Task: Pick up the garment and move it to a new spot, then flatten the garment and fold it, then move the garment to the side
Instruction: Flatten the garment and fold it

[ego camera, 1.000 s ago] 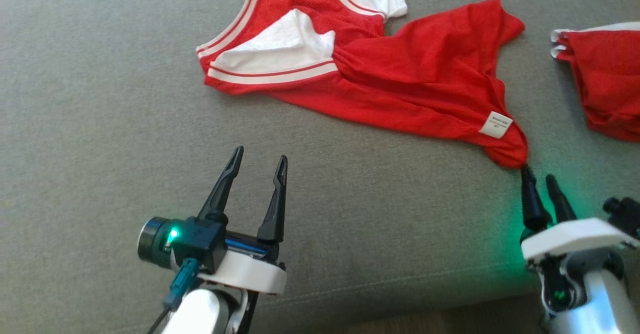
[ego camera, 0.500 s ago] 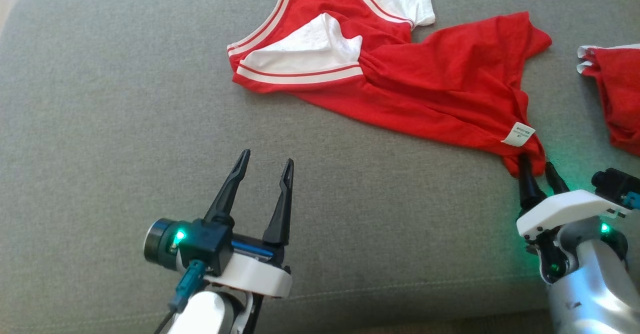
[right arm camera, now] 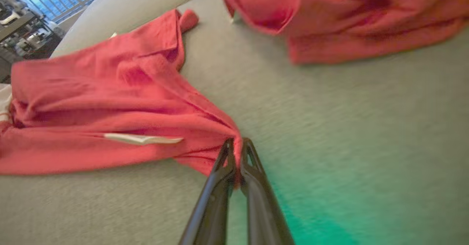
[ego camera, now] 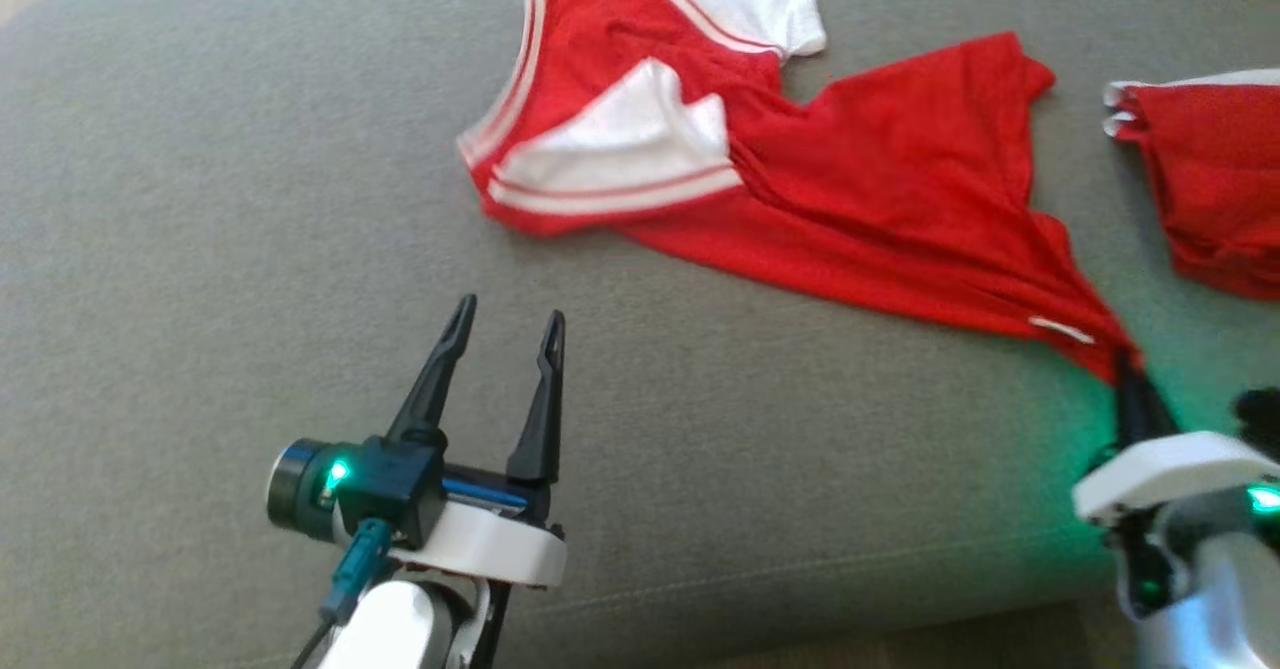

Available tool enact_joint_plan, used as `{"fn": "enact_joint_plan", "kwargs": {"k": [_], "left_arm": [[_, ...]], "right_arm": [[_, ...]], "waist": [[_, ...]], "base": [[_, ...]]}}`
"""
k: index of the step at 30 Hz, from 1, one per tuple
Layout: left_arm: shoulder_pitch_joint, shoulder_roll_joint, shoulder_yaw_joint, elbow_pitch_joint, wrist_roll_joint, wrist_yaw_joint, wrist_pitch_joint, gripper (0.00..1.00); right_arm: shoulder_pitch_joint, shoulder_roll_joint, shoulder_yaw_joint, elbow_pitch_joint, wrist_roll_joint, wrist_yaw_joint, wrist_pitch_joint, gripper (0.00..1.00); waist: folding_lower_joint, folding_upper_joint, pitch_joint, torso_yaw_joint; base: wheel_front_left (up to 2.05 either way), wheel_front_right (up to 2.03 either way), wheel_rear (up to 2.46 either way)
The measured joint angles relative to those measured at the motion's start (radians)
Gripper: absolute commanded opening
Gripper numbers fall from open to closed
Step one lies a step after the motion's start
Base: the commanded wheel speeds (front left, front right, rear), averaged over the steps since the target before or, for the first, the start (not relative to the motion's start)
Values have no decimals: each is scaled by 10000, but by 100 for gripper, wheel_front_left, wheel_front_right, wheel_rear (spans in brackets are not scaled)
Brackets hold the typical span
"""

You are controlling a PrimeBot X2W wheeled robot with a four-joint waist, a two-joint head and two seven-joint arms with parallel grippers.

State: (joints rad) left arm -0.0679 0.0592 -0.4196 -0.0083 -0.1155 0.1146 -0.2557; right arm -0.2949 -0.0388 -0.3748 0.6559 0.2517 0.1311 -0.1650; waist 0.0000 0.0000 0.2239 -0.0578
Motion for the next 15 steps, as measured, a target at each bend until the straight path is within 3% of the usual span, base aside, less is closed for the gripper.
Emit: {"fn": "enact_joint_plan", "kwargs": {"k": [3,6,15], "left_arm": [[-7,40,128,-50,96,-12,0,100],[-117,79,113,-27,150,-205,0,100],[-2954,92,-360,1666,512,-1296,42,100]], "right_arm": [[444,-12,-347,-1396,-107,0,527,0],[662,-13,-46,-2351,263,0,1118,0],[1635,-2,1106,-2865,767,0,1712,0]], "waist": [[-1,0,-1,-278],[0,0,72,-542],[0,0,528,-793]], "base": [[0,0,0],[0,0,0],[0,0,0]]}}
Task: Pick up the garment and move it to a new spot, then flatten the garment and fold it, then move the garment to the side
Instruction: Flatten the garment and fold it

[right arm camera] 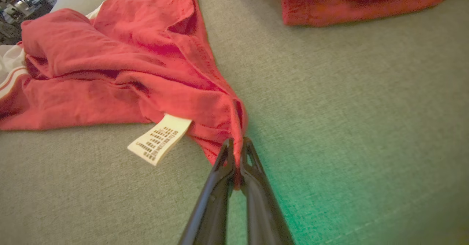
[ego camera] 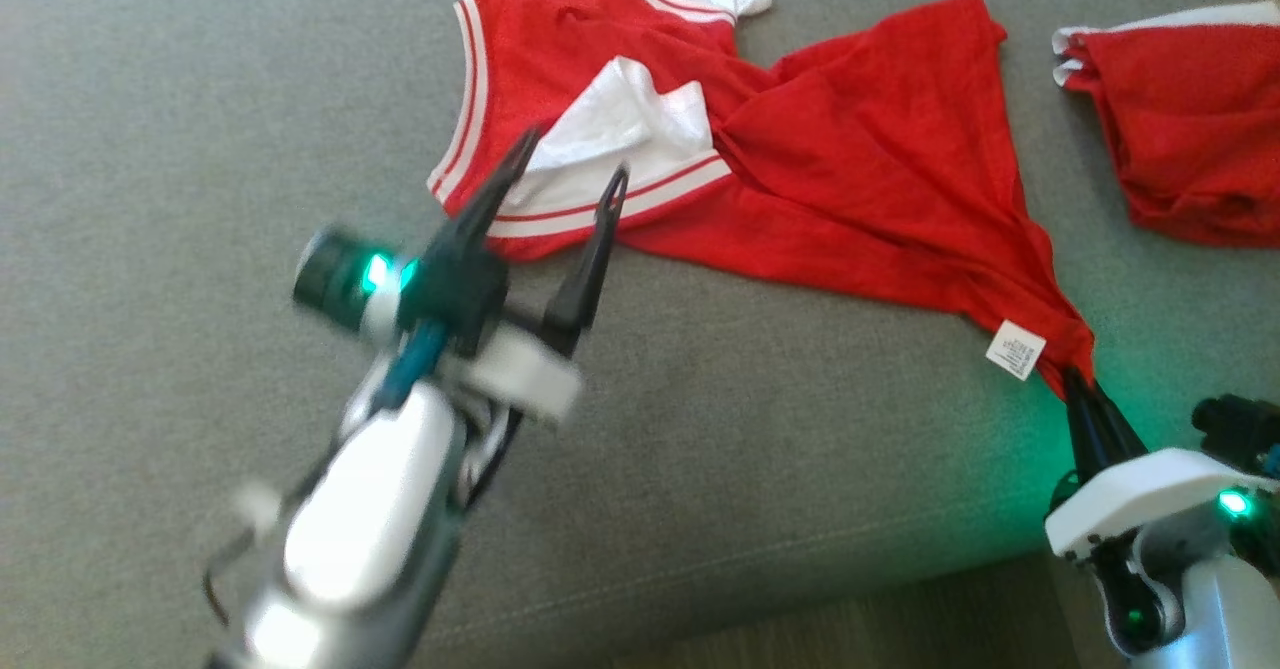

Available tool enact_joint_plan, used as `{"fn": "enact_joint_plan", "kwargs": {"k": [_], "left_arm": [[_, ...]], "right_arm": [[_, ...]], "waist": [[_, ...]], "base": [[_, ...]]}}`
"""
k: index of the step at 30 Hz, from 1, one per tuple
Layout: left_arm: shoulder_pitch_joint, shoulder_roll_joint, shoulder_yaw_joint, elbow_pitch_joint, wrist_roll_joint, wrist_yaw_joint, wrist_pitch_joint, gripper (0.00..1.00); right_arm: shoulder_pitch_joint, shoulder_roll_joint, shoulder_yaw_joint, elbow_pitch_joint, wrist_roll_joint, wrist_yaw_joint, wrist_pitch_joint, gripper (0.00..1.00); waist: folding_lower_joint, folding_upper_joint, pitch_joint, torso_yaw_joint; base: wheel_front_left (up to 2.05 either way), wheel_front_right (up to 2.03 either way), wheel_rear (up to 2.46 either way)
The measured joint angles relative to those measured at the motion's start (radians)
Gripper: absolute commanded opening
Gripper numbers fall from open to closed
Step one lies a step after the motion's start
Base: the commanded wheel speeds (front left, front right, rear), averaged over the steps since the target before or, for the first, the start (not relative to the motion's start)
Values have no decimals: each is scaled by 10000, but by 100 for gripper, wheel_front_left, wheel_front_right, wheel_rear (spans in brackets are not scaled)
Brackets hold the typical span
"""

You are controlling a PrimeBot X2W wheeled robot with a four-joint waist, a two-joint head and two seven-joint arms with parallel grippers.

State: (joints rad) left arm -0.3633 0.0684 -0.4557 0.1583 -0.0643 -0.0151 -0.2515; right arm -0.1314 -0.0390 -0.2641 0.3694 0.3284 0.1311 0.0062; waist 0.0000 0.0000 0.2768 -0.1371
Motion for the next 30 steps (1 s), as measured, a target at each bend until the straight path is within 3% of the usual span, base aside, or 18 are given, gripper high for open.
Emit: {"fn": "enact_joint_plan", "kwargs": {"k": [5,10,14,18,19,21,22,27,30], "left_arm": [[-2515,-42,-514,2272,583,-485,786,100],[-3692,-25,-1162,4278,1333,-740,1356,100],[-3993,2,-1423,5417,1605,-709,1289,100],[-4532,15,-1436,6155,1839,-259,761,98],[-4666,17,-1429,6291,1848,-142,627,56],[-4885,12,-1440,6594,1856,-23,464,14],[-4937,12,-1432,6746,1856,-12,407,0],[-4987,-10,-1337,6976,1639,259,38,0],[-4993,82,-859,5923,1118,424,31,0]], "right_arm": [[-128,2,397,-278,59,0,27,0],[-475,0,581,-357,159,0,12,0],[-602,2,667,-360,255,0,-29,0],[-631,2,681,-347,326,0,-123,0],[-631,2,683,-336,326,0,-132,0],[-634,2,681,-320,326,0,-151,0],[-637,2,681,-318,324,0,-151,0],[-644,2,673,-445,324,0,-226,0],[-762,2,669,-750,320,0,-240,0]], "waist": [[1,0,465,-187],[2,0,996,-440],[1,0,1271,-655],[1,0,1416,-809],[1,0,1430,-828],[1,0,1427,-834],[0,0,1414,-830],[0,0,1293,-745],[0,0,1138,-651]], "base": [[0,0,0],[0,0,0],[0,0,0],[0,0,0],[0,0,0],[0,0,0],[0,0,0],[0,0,0],[0,0,0]]}}
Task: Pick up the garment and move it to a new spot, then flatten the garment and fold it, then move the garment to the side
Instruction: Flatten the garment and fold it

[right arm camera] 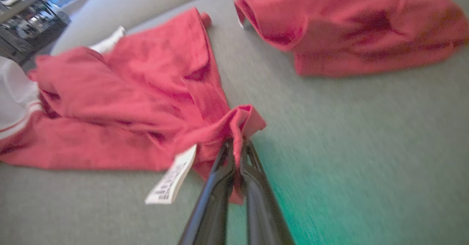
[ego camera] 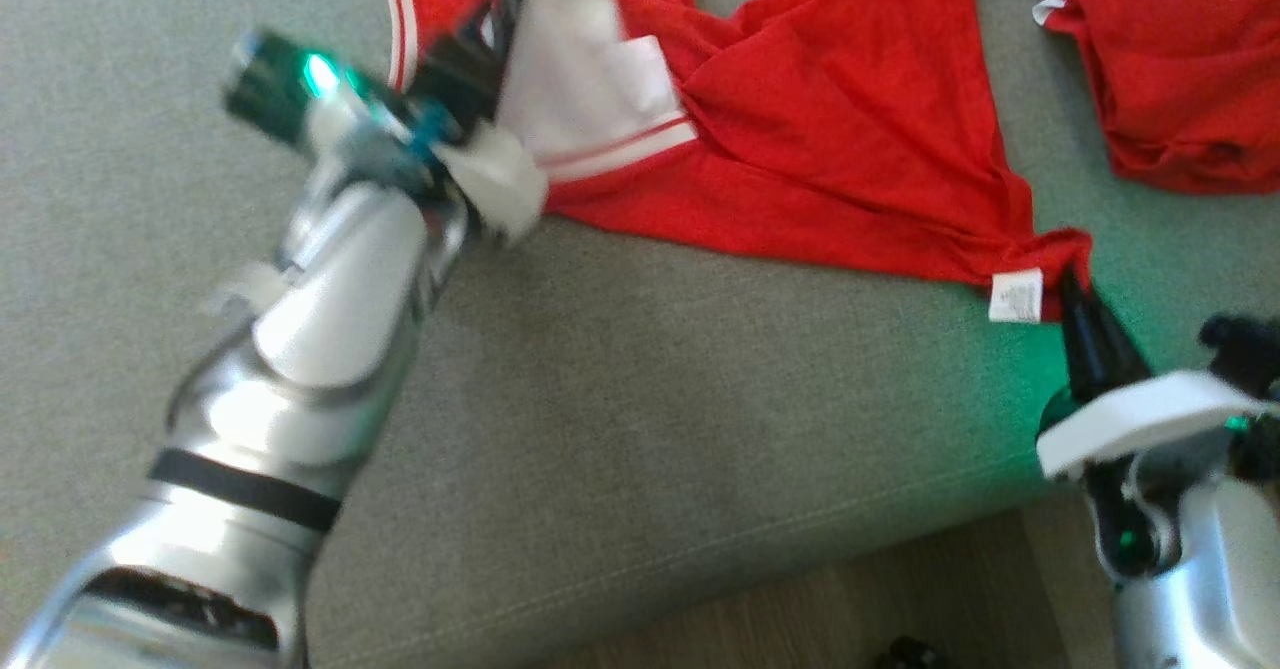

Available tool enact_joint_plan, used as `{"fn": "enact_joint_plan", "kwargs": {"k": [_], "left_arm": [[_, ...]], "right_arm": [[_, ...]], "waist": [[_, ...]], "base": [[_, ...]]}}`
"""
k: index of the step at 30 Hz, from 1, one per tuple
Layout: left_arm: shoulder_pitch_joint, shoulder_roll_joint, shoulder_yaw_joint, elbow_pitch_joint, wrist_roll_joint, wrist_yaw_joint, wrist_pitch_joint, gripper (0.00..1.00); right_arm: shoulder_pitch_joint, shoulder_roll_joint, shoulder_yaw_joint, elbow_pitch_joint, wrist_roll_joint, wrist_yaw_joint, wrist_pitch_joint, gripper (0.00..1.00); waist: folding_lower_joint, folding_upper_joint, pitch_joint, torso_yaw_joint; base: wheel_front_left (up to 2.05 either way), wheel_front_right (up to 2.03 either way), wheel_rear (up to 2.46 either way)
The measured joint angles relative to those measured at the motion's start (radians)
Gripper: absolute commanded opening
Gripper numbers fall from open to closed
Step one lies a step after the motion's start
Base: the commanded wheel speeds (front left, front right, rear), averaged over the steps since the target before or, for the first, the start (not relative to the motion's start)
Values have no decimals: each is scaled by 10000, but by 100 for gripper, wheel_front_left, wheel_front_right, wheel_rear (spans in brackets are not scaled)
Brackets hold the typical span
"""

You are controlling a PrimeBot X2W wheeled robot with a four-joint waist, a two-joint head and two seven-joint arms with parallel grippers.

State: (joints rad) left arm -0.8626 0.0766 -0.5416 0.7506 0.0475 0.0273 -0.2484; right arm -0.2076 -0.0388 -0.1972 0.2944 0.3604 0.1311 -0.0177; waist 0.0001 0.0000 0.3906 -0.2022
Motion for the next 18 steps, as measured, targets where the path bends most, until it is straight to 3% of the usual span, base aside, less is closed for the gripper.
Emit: {"fn": "enact_joint_plan", "kwargs": {"k": [2,3,8,12,18], "left_arm": [[-61,209,464,-1388,-458,13,-12,0],[-173,644,965,-2661,-757,75,-61,0],[-227,1964,2169,-5005,-1221,-35,-84,0],[-212,2299,2493,-5776,-1496,-291,-84,0],[-422,2642,2583,-5572,-1868,-903,111,0]], "right_arm": [[-256,0,-40,-313,-88,0,4,0],[-628,0,-190,-671,-236,0,42,0],[-1425,-6,-485,-1496,-558,0,443,0],[-1919,-12,-742,-1992,-882,0,871,0],[-3696,-376,-826,-2380,-1296,0,1747,0]], "waist": [[0,0,-126,76],[0,0,-282,161],[-1,0,-832,396],[-2,0,-1314,630],[-2,0,-2017,908]], "base": [[0,0,0],[0,0,0],[0,0,0],[0,0,0],[0,0,0]]}}
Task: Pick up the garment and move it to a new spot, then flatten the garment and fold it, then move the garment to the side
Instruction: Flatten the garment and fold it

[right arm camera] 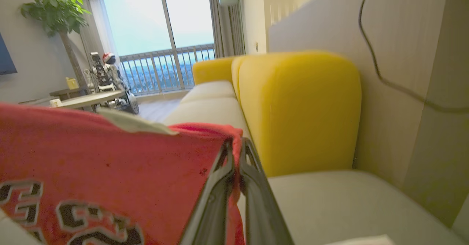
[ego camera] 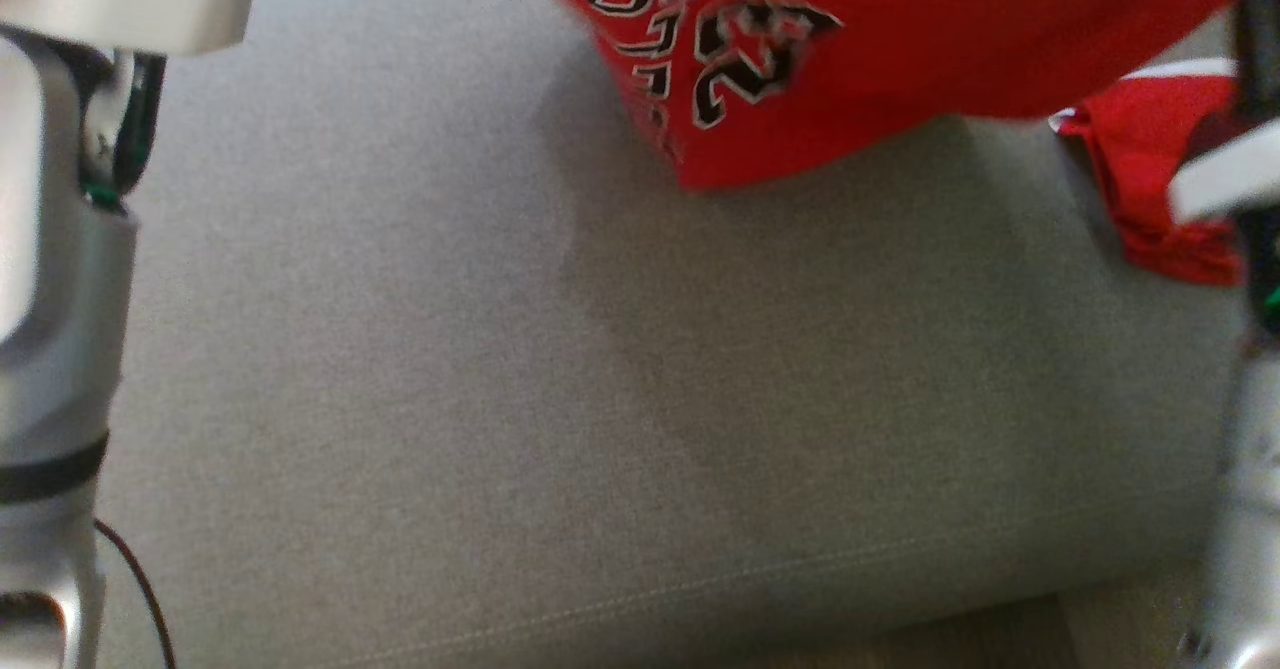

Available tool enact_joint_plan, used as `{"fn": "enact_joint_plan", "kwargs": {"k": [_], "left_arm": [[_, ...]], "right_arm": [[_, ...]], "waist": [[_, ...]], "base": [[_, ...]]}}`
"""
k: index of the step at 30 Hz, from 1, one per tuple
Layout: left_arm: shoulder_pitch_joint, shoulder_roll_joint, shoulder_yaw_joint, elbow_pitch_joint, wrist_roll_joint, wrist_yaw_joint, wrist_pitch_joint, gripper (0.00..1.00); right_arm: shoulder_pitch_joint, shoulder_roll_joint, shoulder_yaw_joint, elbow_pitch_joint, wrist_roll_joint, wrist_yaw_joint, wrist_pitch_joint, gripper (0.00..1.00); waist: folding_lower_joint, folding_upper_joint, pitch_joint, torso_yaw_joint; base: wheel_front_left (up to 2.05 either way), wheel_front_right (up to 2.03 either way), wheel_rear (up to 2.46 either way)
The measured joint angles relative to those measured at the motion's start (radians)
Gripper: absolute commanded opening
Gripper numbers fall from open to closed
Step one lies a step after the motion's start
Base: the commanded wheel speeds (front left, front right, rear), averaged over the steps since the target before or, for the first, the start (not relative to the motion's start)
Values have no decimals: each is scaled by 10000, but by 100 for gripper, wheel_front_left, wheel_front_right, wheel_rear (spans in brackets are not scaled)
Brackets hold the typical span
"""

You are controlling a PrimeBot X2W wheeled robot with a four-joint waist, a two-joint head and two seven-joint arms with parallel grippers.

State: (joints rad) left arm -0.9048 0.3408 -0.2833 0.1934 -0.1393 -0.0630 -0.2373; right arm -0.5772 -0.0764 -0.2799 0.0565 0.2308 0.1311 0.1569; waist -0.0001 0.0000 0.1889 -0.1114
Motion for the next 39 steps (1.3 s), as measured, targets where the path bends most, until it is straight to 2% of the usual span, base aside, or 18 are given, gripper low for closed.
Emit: {"fn": "enact_joint_plan", "kwargs": {"k": [6,12,16,21,25,28,31,34,35,39], "left_arm": [[-1486,48,-217,259,-157,-305,560,0],[-2846,190,-234,1315,-418,-477,1058,0],[-3353,196,-334,2334,-989,-608,1448,0],[-4436,267,-1101,3358,-1037,-669,1509,0],[-6024,391,-1896,4103,-362,-690,1127,0],[-7372,476,-2301,4502,418,-658,328,0],[-8384,493,-2443,4711,1028,-199,-159,0],[-8440,435,-2514,5056,1041,-134,-198,0],[-8285,497,-2514,4552,1095,-21,-182,0],[-8497,504,-2052,1722,980,397,-244,0]], "right_arm": [[-2060,-911,295,15,-658,0,564,0],[-4027,-1630,859,1413,-1279,0,976,0],[-4800,-1747,1252,2610,-1331,0,1289,0],[-5911,-1664,1580,4096,-1430,0,1143,0],[-7413,-1302,1668,5267,-1858,0,265,0],[-8679,-1053,1553,6032,-2360,0,-788,0],[-9716,-955,1160,6627,-3062,0,-2100,0],[-10089,-836,825,7563,-3549,0,-2786,0],[-10078,-821,844,7649,-3799,0,-3237,0],[-10923,-1216,514,7352,-4429,2,-3935,0]], "waist": [[0,0,-529,94],[-1,0,-807,138],[0,0,-581,132],[1,0,89,99],[3,0,990,53],[5,0,1809,18],[5,0,2644,10],[8,-1,3234,19],[9,-1,3378,22],[-1,0,4205,113]], "base": [[0,0,0],[0,0,0],[0,0,0],[0,0,0],[0,0,0],[0,0,0],[0,0,0],[0,0,0],[0,0,0],[0,0,0]]}}
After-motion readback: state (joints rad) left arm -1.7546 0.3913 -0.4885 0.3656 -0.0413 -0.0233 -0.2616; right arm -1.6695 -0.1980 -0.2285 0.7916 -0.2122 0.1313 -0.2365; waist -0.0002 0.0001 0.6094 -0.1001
